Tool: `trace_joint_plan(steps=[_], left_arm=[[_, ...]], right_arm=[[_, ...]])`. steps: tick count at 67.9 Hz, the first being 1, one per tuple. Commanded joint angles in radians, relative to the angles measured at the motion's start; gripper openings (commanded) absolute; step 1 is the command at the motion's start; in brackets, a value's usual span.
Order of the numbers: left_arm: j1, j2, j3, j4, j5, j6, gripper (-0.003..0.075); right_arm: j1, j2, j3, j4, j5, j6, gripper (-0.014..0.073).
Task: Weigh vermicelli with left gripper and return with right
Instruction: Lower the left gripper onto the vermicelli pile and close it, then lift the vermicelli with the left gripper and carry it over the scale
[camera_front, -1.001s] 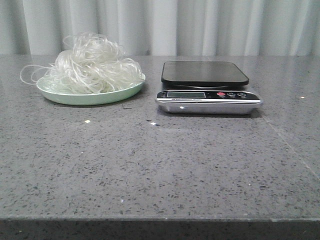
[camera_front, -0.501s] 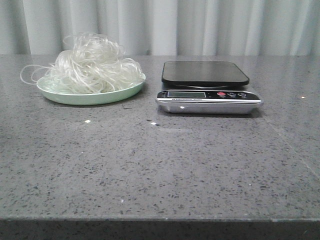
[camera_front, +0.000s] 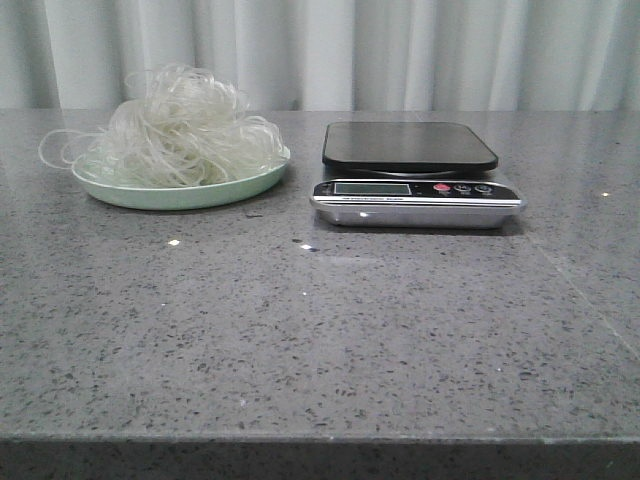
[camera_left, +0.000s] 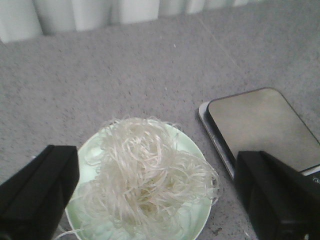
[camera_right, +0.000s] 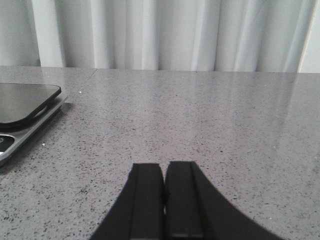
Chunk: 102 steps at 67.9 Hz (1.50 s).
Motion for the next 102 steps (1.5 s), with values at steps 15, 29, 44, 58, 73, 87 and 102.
trace_joint_plan(steps=[15,29,44,58,73,87,102], left_arm=[[-0.006,0.196,-0.084,-0.037,-0.018,0.001,0.0683],[-0.006,0.28,-0.084,-0.037,-0.033,0.001,0.0683],[-0.006,0.345,-0.084,-0.035,-0.047,0.001,0.0681],[-0.006,0.362,-0.084,-0.035,-0.031,0.001,0.0562],[-0.004,0.362,-0.084,-0.035,-0.02,0.001,0.0227],[-0.004,0.349,-0.084,-0.035,-0.015,0.001,0.0137],[-0.004,0.285,-0.085,-0.035,-0.016,0.001,0.0136]], right_arm=[[-0.006,-0.015,-0.007,-0.002,-0.087,-0.005,0.0151],[-0.006,-0.015,-0.007,-0.002,-0.087,-0.005,0.0151],[-0.006,-0.015,-0.007,-0.002,-0.087,-0.005,0.0151],[-0.006,-0.015,-0.007,-0.002,-0.087,-0.005,0.0151],[-0.006,-0.015,-0.007,-0.002,-0.087,-0.005,0.0151],[-0.006,-0.015,-0.007,-0.002,-0.087,-0.005,0.0151],[-0.006,-0.015,-0.007,-0.002,-0.087,-0.005,0.0151]])
